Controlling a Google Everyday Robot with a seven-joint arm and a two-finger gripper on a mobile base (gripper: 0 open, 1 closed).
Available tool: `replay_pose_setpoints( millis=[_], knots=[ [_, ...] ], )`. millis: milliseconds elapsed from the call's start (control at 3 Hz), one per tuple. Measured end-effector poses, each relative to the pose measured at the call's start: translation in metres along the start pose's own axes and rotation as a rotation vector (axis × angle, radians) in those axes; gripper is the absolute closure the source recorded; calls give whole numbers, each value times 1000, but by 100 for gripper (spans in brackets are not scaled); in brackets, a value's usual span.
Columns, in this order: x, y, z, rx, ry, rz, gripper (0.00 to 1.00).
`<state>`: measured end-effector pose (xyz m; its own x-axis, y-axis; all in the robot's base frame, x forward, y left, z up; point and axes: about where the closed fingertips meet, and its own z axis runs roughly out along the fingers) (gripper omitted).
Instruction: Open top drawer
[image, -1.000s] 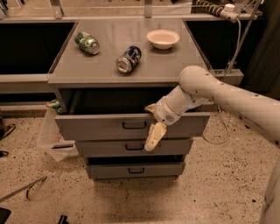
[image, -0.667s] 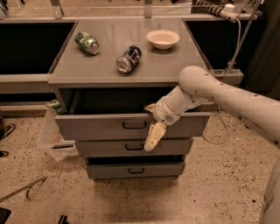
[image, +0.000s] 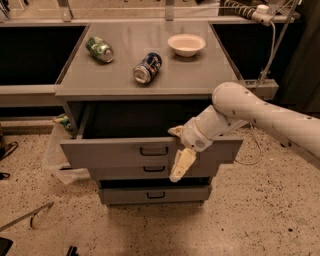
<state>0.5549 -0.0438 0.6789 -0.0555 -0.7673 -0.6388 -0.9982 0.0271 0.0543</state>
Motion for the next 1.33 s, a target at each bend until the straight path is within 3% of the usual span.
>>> replay_pose_setpoints(
  millis=[333, 667, 1000, 1333],
  knots=[
    [0, 0, 1, -2, -1, 1, 0],
    [1, 22, 1, -38, 9, 14, 0],
    [0, 74, -6, -81, 8, 50, 0],
    [0, 74, -6, -82, 8, 50, 0]
  ],
)
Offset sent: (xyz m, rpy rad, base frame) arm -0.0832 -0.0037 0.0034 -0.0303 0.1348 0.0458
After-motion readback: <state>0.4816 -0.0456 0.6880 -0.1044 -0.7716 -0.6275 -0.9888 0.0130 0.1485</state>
